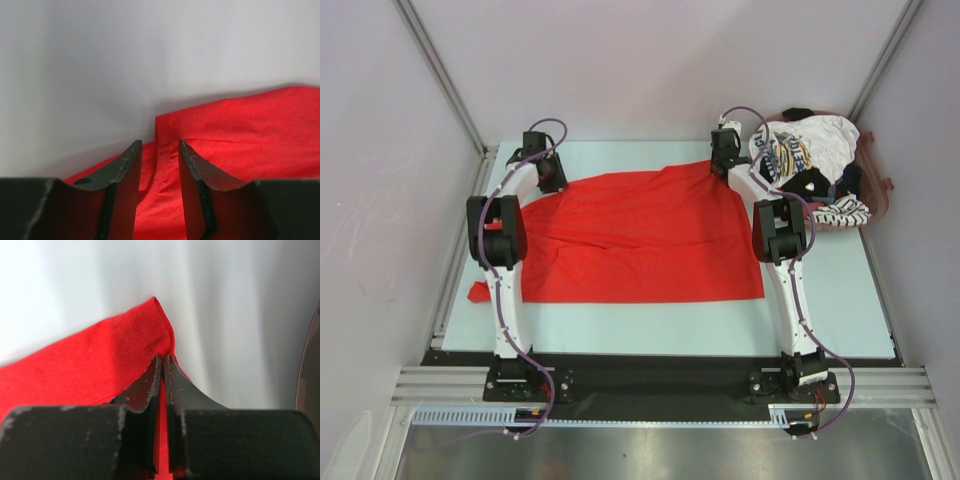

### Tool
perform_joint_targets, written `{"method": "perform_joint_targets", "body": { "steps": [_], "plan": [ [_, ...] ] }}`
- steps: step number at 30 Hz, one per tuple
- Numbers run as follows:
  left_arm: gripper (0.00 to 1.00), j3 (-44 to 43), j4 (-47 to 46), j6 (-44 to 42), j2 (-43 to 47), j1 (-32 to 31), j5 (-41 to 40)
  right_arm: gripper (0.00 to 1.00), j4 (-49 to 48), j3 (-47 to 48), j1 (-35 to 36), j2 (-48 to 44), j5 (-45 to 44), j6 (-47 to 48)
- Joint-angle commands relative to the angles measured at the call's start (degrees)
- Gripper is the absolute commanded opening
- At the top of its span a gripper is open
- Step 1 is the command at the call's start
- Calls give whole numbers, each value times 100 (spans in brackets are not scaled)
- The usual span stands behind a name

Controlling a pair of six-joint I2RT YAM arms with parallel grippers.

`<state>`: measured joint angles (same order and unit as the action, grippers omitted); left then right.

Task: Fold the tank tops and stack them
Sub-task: Fold the tank top

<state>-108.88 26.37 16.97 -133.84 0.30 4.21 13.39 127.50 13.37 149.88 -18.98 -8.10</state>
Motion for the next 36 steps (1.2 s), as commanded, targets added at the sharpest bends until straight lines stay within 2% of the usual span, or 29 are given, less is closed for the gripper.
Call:
{"method": "perform_joint_targets", "body": {
  "steps": [1,13,14,16,20,25,36],
  "plan": [
    [40,-353,122,-1,-89,14,54,0,-38,-15,-27,-328,26,-43],
    [18,-450,79,-18,-186,14,458,0,-12,-15,-53,-346,26,-60],
    [10,-485,87,-27,-221,14,580,0,-29,-15,-62,-355,35,-78],
    [0,-660,140,-54,-318,15,625,0,-20,-15,-71,-355,87,-113],
    [0,-582,9,-18,-196,23,546,0,59,73,-97,-425,88,-122],
    [0,-81,-325,17,332,67,493,0,50,29,-203,-635,175,-236],
    [0,587,-818,342,851,287,854,0,94,-103,-431,-943,676,-623]
  ]
}}
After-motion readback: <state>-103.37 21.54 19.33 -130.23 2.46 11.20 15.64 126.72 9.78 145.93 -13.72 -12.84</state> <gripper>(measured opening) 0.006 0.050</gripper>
